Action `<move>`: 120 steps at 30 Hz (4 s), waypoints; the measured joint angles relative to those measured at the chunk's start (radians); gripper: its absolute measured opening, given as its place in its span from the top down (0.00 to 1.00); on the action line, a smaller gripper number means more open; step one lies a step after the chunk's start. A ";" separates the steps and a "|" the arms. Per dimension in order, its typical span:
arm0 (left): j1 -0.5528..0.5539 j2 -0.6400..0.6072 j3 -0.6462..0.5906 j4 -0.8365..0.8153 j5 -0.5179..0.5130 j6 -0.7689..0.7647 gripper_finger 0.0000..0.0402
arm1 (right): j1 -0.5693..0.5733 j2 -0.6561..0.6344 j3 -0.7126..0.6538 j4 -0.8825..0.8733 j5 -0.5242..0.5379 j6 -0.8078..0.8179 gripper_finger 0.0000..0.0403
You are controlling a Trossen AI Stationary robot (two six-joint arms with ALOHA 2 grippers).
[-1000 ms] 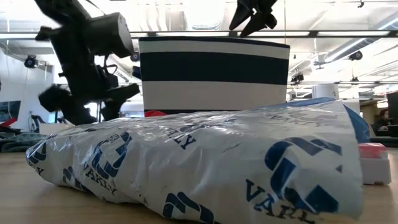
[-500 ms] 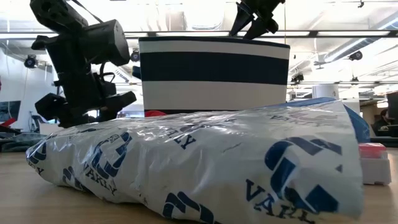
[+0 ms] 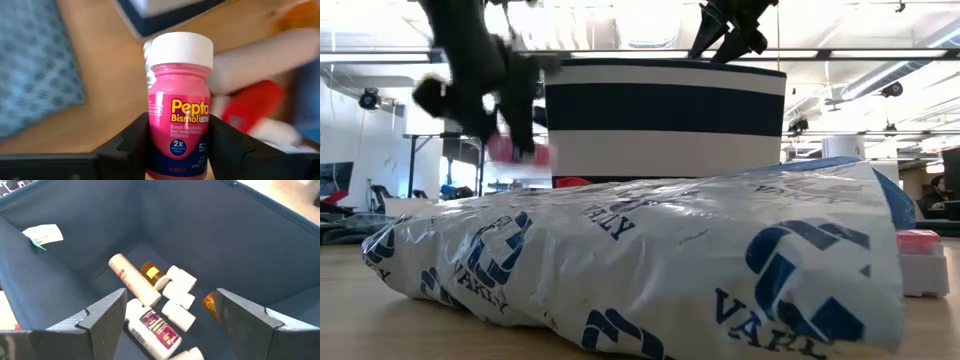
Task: Pick & place medical supplies in basket/bin
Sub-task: Put the pink bottle into the blue bin, then put the blue pill bottle into the blue bin
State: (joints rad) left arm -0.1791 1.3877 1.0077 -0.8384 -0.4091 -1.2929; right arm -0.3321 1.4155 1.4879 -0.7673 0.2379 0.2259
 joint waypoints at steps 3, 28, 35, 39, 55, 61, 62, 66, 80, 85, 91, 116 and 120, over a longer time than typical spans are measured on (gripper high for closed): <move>-0.029 -0.003 0.158 -0.129 -0.015 0.052 0.63 | 0.000 0.000 -0.003 0.001 0.000 -0.014 0.29; 0.419 0.100 0.535 0.258 -0.179 0.979 0.37 | 0.000 -0.023 -0.022 -0.081 -0.001 -0.019 0.29; 0.382 0.092 0.511 0.187 -0.163 0.954 0.33 | 0.017 -0.037 -0.027 -0.067 -0.001 -0.005 0.29; 0.278 0.030 0.512 0.111 -0.158 0.873 0.33 | 0.073 -0.092 -0.027 -0.034 -0.002 -0.033 0.29; 0.049 -0.071 0.499 0.108 -0.158 0.846 0.33 | 0.249 -0.168 -0.114 -0.512 -0.109 0.039 0.29; 0.049 -0.070 0.468 0.094 -0.158 0.833 0.33 | 0.272 -0.144 -0.260 -0.650 -0.111 -0.197 0.29; 0.047 -0.070 0.456 0.094 -0.157 0.816 0.33 | 0.279 -0.142 -0.285 -0.633 -0.111 -0.195 0.29; 0.038 -0.069 0.413 0.093 -0.133 0.722 0.33 | 0.323 -0.144 -0.365 -0.417 -0.176 -0.231 0.29; -0.040 -0.068 0.301 0.094 -0.003 0.481 0.33 | 0.394 0.010 -0.580 -0.018 -0.194 -0.903 0.29; -0.058 -0.068 0.287 0.094 -0.003 0.440 0.33 | 0.395 0.128 -0.581 0.028 0.002 -0.944 0.29; -0.058 -0.068 0.287 0.095 -0.004 0.418 0.33 | 0.391 0.155 -0.540 0.049 0.003 -0.902 0.29; -0.058 -0.068 0.287 0.105 -0.010 0.389 0.33 | 0.327 0.280 -0.566 0.113 -0.136 -0.628 0.31; -0.058 -0.068 0.287 0.105 -0.010 0.389 0.33 | 0.327 0.280 -0.566 0.089 -0.138 -0.514 0.39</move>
State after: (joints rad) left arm -0.2367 1.3193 1.2949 -0.7330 -0.4191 -0.9043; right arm -0.0048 1.6957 0.9217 -0.6780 0.0999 -0.2884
